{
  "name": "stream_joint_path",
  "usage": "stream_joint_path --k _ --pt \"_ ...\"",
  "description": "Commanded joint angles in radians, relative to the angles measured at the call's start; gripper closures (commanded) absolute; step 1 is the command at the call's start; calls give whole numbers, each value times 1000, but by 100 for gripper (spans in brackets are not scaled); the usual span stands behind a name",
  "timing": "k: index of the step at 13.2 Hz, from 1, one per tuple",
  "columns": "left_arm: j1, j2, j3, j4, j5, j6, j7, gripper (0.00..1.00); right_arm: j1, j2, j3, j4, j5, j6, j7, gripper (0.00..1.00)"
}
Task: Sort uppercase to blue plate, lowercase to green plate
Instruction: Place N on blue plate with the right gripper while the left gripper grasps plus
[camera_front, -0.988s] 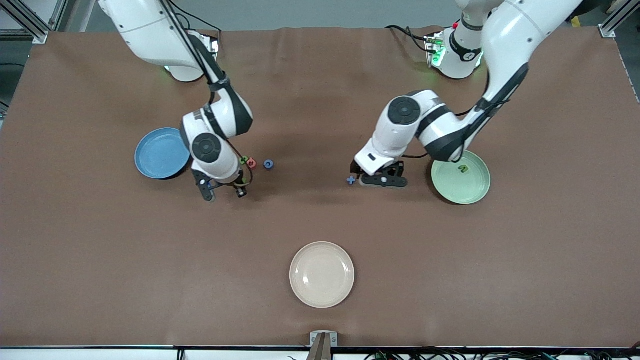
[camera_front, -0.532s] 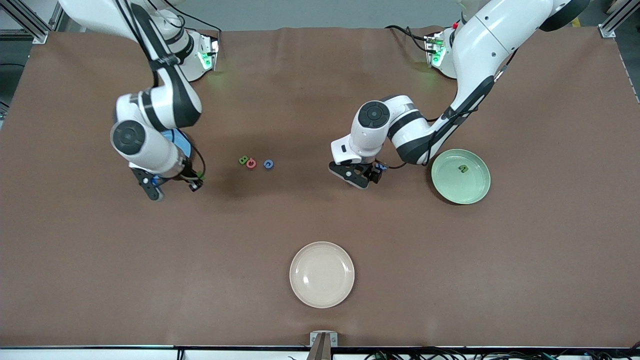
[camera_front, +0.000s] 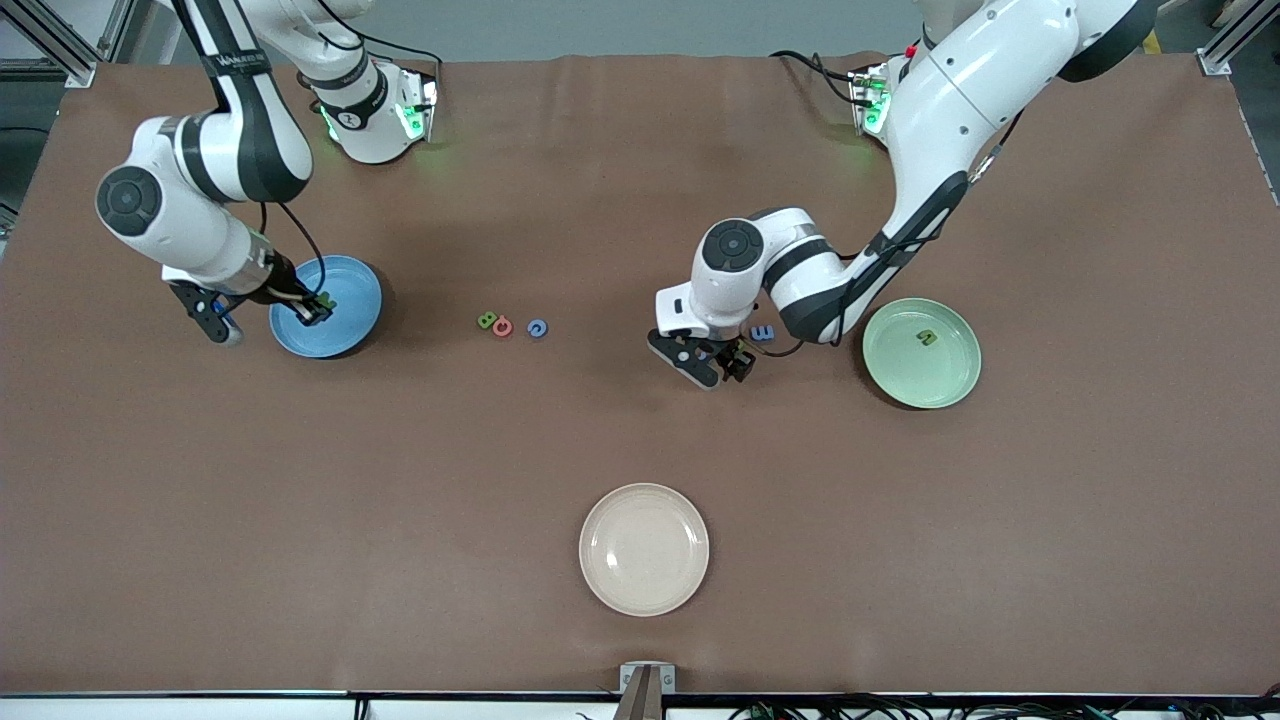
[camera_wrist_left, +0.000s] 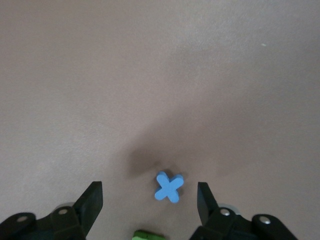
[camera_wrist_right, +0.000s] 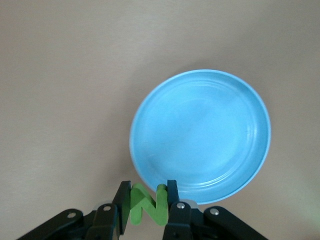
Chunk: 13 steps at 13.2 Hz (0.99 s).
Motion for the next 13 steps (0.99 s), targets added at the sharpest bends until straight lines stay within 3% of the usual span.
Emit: stream_joint_path --k 1,4,7,10,11,12,13 --pt "-27 28 21 29 18 -8 9 21 -63 -46 15 -142 17 156 -88 100" --pt "-29 36 21 31 15 -8 9 36 -85 -19 17 -180 19 207 -115 99" --pt "-36 41 21 31 10 -8 6 43 -84 60 18 -180 19 235 -116 98" --pt "-39 55 19 38 8 -8 1 46 -84 105 17 -180 20 253 -116 88" --pt "-41 59 19 40 10 -8 1 47 -84 123 18 -177 19 255 -118 74" --pt "-43 62 21 40 10 -8 1 47 -78 131 20 -175 20 256 -118 34" --pt "-43 64 21 40 10 -8 1 47 -58 131 20 -172 20 256 -118 7"
